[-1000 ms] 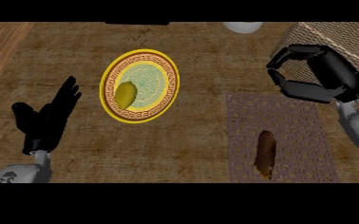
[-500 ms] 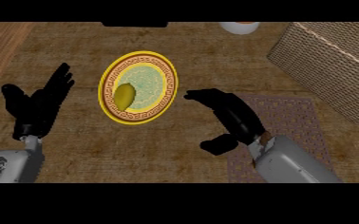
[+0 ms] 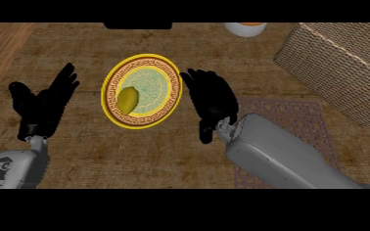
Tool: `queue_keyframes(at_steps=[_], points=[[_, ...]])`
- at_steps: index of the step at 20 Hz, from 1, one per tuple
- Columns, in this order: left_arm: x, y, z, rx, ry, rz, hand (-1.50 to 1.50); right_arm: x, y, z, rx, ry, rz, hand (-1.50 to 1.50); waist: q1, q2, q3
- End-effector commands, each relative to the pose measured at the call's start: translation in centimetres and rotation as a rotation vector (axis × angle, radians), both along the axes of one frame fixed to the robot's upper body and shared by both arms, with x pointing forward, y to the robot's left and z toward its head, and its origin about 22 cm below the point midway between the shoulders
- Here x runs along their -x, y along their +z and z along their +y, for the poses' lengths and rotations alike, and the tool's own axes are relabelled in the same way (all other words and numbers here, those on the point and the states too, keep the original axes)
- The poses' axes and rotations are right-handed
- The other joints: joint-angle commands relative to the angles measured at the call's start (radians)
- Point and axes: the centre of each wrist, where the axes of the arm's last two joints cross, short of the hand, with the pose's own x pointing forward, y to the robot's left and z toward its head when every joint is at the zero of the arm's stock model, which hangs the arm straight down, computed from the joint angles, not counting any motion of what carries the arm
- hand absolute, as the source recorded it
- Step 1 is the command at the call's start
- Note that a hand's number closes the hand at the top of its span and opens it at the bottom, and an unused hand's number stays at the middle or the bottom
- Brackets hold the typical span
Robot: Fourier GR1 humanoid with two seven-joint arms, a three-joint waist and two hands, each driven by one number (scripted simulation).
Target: Pick the sweet potato from the placemat and place it in the basket
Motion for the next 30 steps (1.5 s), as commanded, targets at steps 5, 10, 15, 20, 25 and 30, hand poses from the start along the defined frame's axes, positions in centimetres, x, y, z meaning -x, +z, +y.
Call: queue_keyframes(at_steps=[5,10,15,20,25,30], points=[[-0.3,0.1,0.4,0.006,0.004,0.009,0.00,-2.8,9.8,3.6,0.368,-0.215,-0.005,-1.50,-0.008,0.001,0.003],[-0.5,1.3,0.7,0.002,0.015,0.003,0.00,-5.4,11.7,1.5,0.385,-0.182,0.229,-1.50,-0.019,-0.005,0.004],[0.3,-0.2,1.2,0.018,0.019,0.014,0.00,-5.5,11.9,1.1,0.355,-0.199,0.316,-1.50,-0.026,-0.003,0.004],[0.8,-0.6,1.3,0.012,0.033,0.024,0.00,-3.7,13.9,-3.3,0.233,-0.175,0.309,-1.50,-0.045,-0.005,0.006],[1.0,-0.4,1.6,0.002,0.036,0.000,0.00,-0.1,14.3,-5.3,0.144,-0.169,0.241,-1.50,-0.042,-0.003,0.006],[0.6,0.4,1.7,0.007,0.051,-0.009,0.00,2.8,9.6,-9.4,0.153,-0.158,0.259,-1.50,-0.043,0.002,0.007]])
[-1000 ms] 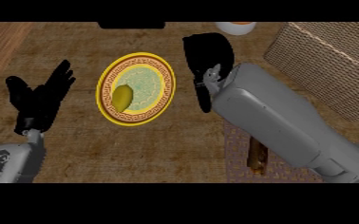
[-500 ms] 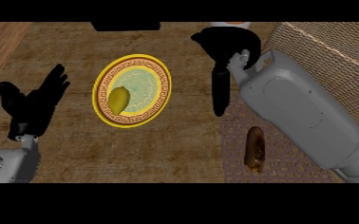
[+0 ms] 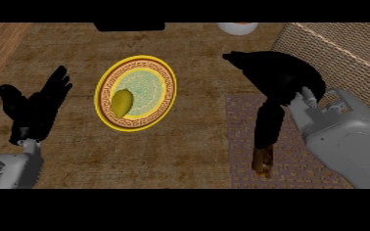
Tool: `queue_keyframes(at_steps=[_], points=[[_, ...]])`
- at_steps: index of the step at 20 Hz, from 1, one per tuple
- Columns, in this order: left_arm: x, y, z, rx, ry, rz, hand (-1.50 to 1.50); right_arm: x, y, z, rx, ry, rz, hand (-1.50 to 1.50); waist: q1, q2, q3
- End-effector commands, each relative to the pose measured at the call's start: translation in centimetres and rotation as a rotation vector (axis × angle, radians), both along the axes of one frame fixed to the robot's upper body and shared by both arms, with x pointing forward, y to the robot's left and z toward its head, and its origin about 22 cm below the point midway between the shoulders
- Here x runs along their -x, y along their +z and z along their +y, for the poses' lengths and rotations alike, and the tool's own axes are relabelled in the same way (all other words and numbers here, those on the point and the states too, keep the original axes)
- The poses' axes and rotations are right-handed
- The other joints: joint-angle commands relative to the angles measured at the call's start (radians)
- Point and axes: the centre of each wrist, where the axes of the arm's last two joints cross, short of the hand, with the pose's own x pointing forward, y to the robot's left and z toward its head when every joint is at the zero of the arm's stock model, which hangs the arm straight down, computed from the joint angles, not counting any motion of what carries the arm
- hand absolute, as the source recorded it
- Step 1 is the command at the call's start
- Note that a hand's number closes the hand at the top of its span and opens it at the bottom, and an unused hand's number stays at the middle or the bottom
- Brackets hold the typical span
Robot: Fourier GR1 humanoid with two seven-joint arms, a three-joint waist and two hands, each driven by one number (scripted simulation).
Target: Pick the sweet potato from the placemat and place it in the basket
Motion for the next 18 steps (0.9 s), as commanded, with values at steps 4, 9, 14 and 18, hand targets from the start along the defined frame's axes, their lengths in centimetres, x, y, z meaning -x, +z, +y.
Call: queue_keyframes(at_steps=[4,9,14,18], points=[[-0.8,0.2,-0.3,0.014,-0.018,-0.021,0.00,4.7,-4.2,-2.9,0.042,-0.127,-0.046,-1.50,0.013,0.009,0.001],[-1.2,0.5,-0.1,0.017,-0.028,-0.007,0.00,6.1,-9.5,-3.0,0.016,-0.129,-0.081,-1.50,0.023,0.012,0.001],[-1.1,0.7,-0.8,0.020,-0.034,-0.015,0.00,4.7,-14.0,-5.0,-0.061,-0.161,-0.087,-1.50,0.030,0.013,0.001],[-1.0,1.1,-1.2,0.011,-0.042,-0.023,0.00,4.0,-15.6,-5.2,0.046,-0.177,-0.027,-1.50,0.032,0.012,0.001]])
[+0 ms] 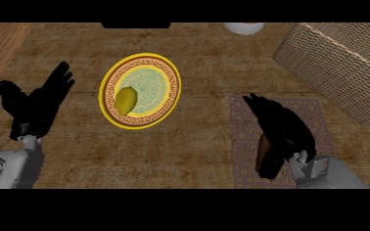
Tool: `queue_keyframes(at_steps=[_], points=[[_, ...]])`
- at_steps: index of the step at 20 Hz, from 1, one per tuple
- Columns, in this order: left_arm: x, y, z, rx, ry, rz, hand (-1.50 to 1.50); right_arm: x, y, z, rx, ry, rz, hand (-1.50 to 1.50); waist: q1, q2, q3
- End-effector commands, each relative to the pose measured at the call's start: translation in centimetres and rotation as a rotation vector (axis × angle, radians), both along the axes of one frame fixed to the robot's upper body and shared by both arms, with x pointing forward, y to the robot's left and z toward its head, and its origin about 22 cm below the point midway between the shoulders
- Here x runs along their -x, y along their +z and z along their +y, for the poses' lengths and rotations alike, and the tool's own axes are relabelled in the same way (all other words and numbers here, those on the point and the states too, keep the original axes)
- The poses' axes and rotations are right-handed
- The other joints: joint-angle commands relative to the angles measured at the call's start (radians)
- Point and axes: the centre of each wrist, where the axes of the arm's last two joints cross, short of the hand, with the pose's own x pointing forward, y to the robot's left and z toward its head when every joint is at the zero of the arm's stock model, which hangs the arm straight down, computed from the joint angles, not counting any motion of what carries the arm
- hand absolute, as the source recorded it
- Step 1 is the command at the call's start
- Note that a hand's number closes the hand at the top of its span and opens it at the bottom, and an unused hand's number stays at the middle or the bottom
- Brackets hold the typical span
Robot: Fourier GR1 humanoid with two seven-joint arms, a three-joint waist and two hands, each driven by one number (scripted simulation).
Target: Pick the sweet potato from the placemat and place it in the basket
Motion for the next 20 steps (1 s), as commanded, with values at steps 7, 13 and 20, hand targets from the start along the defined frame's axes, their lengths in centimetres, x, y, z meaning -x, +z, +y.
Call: queue_keyframes(at_steps=[7,13,20], points=[[0.4,-0.4,0.8,0.004,0.012,0.010,0.00,-0.6,-5.0,-2.9,0.103,-0.038,0.137,-1.50,0.001,0.000,0.000],[-1.1,-0.6,-1.9,-0.006,-0.011,0.005,0.00,0.0,-2.2,-4.8,0.090,-0.010,0.105,-1.50,-0.006,0.000,-0.001],[0.0,-0.4,-1.4,0.001,0.010,-0.007,0.00,-0.6,-1.7,-3.5,0.022,0.000,0.136,-1.50,0.000,-0.001,-0.001]])
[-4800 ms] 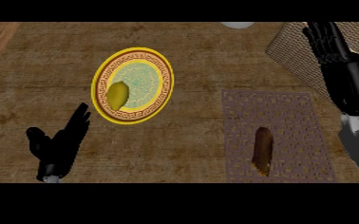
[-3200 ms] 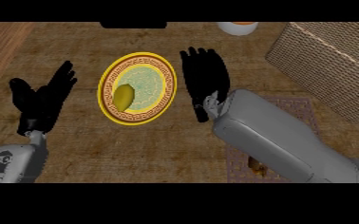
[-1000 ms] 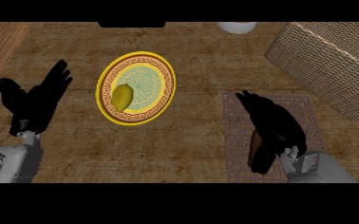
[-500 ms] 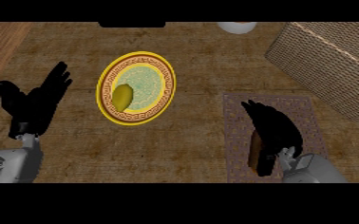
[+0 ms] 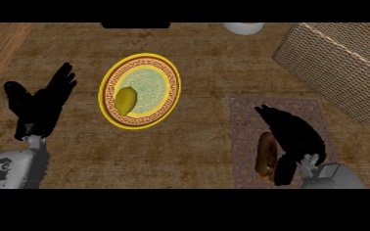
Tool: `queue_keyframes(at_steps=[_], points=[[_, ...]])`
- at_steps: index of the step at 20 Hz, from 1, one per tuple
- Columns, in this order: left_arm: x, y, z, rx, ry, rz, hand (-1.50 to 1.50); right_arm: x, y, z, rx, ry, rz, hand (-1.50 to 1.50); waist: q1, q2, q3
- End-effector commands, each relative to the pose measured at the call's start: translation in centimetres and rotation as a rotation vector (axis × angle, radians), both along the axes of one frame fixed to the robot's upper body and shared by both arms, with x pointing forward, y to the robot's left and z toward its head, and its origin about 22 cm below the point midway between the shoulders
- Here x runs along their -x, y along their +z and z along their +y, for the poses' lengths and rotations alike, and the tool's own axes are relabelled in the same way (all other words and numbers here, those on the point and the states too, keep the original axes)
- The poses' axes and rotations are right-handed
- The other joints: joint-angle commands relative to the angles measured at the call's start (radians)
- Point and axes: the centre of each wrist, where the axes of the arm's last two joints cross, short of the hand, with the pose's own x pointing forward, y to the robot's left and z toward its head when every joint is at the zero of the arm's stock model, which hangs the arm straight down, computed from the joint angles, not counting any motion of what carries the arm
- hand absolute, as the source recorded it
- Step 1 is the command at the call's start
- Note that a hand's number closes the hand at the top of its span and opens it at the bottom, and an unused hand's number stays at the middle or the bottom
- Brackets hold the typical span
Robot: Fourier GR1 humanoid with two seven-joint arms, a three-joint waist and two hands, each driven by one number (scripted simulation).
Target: Pick the sweet potato from the placemat and place it in the basket
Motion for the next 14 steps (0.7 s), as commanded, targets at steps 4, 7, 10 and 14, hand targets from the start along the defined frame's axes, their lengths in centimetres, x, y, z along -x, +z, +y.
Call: queue_keyframes(at_steps=[4,7,10,14], points=[[0.7,-1.2,0.1,0.014,-0.004,0.001,0.00,2.4,-1.0,0.3,-0.052,0.053,0.013,-1.50,-0.001,0.000,0.000],[-0.7,1.4,0.2,0.000,0.006,0.009,0.00,1.1,-1.3,2.7,-0.028,0.035,0.008,-1.50,0.001,0.000,0.000],[-0.3,-0.3,-0.4,0.000,-0.001,-0.009,0.00,2.2,-2.5,-0.5,0.034,0.029,-0.002,-1.50,-0.001,0.000,0.000],[-0.9,0.2,-1.9,0.018,0.007,-0.001,0.00,2.5,-3.0,-0.3,0.067,0.028,0.011,-1.50,0.000,0.000,0.000]])
